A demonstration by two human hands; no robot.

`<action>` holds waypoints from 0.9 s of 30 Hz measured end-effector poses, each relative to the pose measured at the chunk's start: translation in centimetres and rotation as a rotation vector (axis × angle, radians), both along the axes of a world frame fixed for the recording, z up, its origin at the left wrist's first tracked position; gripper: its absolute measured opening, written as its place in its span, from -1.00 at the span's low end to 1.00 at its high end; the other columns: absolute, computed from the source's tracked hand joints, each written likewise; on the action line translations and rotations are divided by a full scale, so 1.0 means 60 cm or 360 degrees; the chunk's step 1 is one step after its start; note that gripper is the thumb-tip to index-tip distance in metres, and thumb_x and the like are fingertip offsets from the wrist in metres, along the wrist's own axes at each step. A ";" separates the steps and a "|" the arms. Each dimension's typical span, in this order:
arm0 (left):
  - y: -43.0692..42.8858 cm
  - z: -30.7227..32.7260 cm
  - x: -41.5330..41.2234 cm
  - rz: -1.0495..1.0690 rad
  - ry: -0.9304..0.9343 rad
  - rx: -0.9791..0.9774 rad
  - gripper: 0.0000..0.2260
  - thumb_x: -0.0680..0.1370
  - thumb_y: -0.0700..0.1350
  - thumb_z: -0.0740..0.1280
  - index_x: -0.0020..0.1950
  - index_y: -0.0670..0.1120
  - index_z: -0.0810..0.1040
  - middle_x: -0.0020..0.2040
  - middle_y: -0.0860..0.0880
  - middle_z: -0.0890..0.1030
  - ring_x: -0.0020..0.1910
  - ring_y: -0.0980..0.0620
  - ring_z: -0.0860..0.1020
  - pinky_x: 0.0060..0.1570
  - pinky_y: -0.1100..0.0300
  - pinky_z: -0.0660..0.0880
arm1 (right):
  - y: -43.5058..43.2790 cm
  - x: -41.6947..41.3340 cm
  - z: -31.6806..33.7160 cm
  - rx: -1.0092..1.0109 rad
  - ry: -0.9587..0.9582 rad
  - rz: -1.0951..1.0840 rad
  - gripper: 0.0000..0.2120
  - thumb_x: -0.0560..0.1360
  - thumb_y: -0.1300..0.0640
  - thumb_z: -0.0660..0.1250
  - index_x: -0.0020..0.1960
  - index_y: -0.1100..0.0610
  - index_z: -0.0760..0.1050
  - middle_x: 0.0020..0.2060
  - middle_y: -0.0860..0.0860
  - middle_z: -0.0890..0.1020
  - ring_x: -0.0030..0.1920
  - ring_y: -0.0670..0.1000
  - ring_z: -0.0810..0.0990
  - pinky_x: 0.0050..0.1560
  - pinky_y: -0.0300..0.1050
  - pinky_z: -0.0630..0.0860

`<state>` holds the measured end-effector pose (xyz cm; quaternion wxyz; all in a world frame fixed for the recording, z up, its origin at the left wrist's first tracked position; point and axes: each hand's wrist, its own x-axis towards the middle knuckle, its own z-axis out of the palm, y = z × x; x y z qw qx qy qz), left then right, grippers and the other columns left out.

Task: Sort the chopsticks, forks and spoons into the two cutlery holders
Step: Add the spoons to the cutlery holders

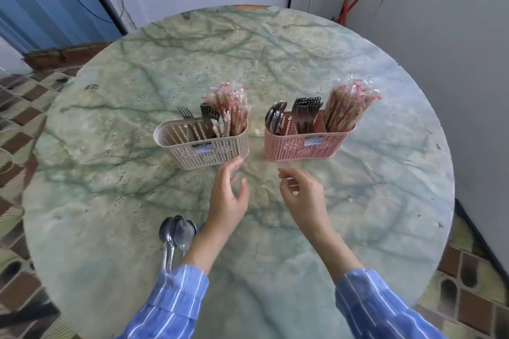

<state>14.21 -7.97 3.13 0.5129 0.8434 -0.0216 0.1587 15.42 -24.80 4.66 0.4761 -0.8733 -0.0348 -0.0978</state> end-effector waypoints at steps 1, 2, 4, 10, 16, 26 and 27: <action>0.020 -0.008 -0.019 0.0037 0.0019 0.0013 -0.70 0.53 -0.28 0.25 0.26 -0.15 0.45 0.26 -0.01 0.46 0.29 0.06 0.46 0.22 0.15 0.48 | 0.019 -0.016 -0.010 -0.0004 0.0055 0.0035 -0.79 0.45 0.38 0.34 0.02 0.18 0.62 -0.14 0.00 0.66 -0.23 -0.12 0.58 -0.17 -0.41 0.49; 0.042 -0.016 -0.037 0.0076 0.0040 0.0025 -0.73 0.52 -0.29 0.24 0.21 -0.16 0.49 0.23 -0.01 0.48 0.26 0.04 0.48 0.18 0.14 0.50 | 0.039 -0.031 -0.019 -0.0019 0.0097 0.0066 -0.80 0.44 0.37 0.34 0.00 0.18 0.63 -0.16 0.00 0.67 -0.25 -0.12 0.59 -0.17 -0.42 0.48; 0.089 -0.026 -0.071 0.0123 0.0054 0.0104 -0.78 0.51 -0.29 0.22 0.11 -0.16 0.55 0.15 0.01 0.52 0.16 0.01 0.53 0.08 0.15 0.51 | 0.083 -0.061 -0.037 -0.0054 0.0156 0.0125 -0.81 0.43 0.37 0.35 -0.03 0.19 0.64 -0.20 0.02 0.68 -0.28 -0.08 0.60 -0.18 -0.36 0.50; 0.224 -0.043 -0.155 0.0445 0.0273 0.0207 -0.82 0.46 -0.16 0.30 0.02 -0.14 0.58 -0.04 -0.03 0.56 -0.08 -0.01 0.53 -0.01 0.05 0.49 | 0.205 -0.142 -0.073 0.0029 0.0629 0.0176 -0.82 0.45 0.37 0.35 0.02 0.24 0.63 -0.17 0.06 0.64 -0.30 -0.06 0.59 -0.20 -0.32 0.49; 0.292 -0.077 -0.176 0.0247 0.0887 0.0278 -0.34 0.33 -0.02 0.57 0.31 -0.25 0.41 0.18 -0.17 0.45 0.12 -0.15 0.50 0.20 -0.03 0.44 | 0.272 -0.170 -0.089 0.0019 0.0725 -0.0400 -0.66 0.47 0.27 0.36 0.24 0.26 0.47 0.10 0.13 0.43 -0.09 0.11 0.56 0.00 -0.31 0.42; 0.265 -0.073 -0.145 -0.0137 0.1039 0.0259 -0.48 0.34 -0.07 0.56 0.23 -0.17 0.49 0.14 -0.15 0.51 0.22 -0.08 0.41 -0.08 0.39 0.20 | 0.319 -0.162 -0.084 0.0055 0.0988 -0.0381 -0.67 0.44 0.36 0.28 0.16 0.18 0.60 -0.09 0.12 0.62 0.04 0.15 0.57 0.13 -0.07 0.48; 0.260 -0.073 -0.144 -0.0166 0.1056 0.0265 -0.44 0.33 -0.04 0.56 0.25 -0.16 0.48 0.16 -0.14 0.50 0.22 -0.07 0.41 -0.08 0.37 0.21 | 0.323 -0.163 -0.083 0.0118 0.1045 -0.0359 -0.67 0.46 0.35 0.26 0.16 0.14 0.60 -0.08 0.09 0.64 0.00 0.11 0.60 0.09 -0.09 0.51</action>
